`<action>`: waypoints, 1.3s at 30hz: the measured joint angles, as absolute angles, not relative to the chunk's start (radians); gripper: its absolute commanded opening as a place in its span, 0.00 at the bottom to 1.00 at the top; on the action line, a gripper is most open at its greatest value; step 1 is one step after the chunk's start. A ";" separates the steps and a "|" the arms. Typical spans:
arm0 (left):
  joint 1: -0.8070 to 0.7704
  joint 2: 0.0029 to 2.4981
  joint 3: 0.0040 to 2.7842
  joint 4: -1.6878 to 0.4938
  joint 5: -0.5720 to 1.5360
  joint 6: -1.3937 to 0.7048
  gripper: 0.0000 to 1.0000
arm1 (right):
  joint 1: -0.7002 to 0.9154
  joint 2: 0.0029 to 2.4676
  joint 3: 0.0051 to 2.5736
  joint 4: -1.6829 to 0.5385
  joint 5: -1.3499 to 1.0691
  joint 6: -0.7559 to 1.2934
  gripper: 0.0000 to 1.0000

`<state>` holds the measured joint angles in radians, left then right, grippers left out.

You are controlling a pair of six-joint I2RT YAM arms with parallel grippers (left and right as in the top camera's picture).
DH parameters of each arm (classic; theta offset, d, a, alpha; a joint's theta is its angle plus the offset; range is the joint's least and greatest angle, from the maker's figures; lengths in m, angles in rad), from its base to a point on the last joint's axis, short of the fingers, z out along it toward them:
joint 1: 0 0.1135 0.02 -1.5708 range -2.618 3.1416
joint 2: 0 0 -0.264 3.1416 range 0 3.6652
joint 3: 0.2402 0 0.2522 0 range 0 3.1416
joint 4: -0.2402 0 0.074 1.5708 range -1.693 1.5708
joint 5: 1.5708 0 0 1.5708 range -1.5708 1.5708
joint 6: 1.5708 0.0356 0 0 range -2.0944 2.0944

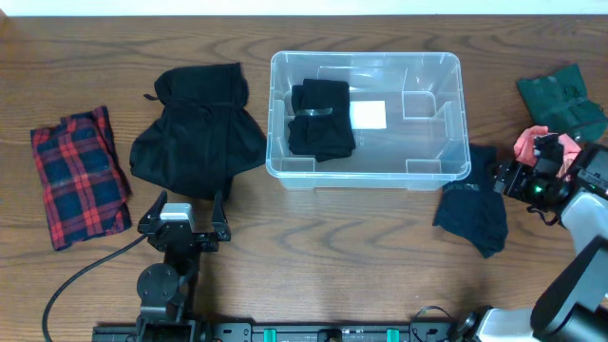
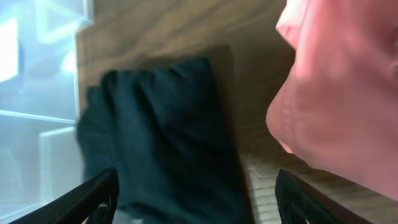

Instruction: Pack container

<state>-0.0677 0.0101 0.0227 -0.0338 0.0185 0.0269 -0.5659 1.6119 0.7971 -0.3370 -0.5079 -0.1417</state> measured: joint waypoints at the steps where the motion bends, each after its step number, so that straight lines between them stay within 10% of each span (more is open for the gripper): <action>1: -0.068 0.010 0.023 -0.034 0.019 0.027 0.98 | -0.566 1.628 0.797 -0.335 -0.508 -0.144 0.78; 11: -0.068 0.010 0.023 -0.034 0.019 0.027 0.98 | -0.566 1.747 0.822 -0.305 -0.546 -0.192 0.52; 19: -0.068 0.010 0.023 -0.034 0.018 0.027 0.98 | -0.565 1.758 0.833 -0.324 -0.586 -0.198 0.72; 39: -0.068 0.010 0.023 -0.034 0.018 0.027 0.98 | -0.446 1.761 0.947 -0.555 -0.317 -0.205 0.74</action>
<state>-0.0677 0.0101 0.0227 -0.0338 0.0181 0.0269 -0.4461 1.7607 0.9474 -0.5552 -0.3172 -0.2047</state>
